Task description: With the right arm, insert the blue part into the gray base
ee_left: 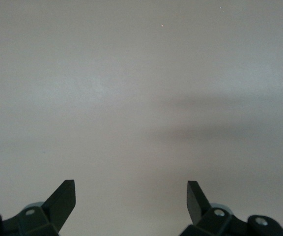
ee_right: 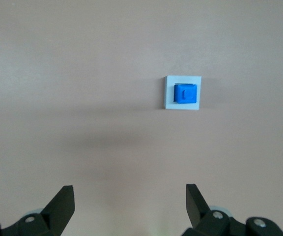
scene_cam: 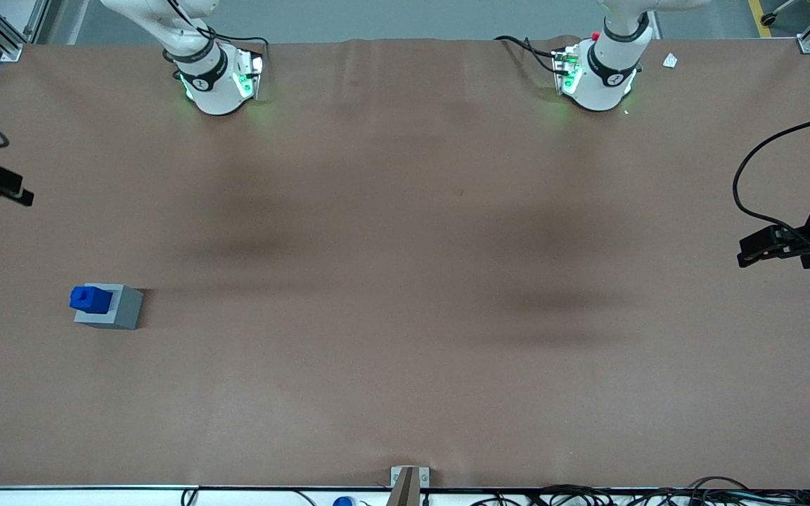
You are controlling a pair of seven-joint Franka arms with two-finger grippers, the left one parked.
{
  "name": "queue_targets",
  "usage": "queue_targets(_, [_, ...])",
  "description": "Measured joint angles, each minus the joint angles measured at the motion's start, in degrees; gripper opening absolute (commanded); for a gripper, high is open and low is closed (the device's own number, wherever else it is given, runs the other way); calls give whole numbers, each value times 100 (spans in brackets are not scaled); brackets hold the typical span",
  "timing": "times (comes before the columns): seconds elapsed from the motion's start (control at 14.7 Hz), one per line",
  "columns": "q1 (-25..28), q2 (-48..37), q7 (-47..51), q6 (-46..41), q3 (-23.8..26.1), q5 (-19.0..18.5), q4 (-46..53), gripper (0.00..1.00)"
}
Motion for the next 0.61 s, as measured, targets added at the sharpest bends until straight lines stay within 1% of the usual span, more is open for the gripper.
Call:
queue_targets(0.2, [271, -547, 260, -28, 8, 0, -422, 100])
queue_targets(0.41, [345, -1186, 280, 310, 10, 0, -1249, 100])
queue_targets(0.61, [381, -1473, 282, 370, 23, 0, -1540, 100])
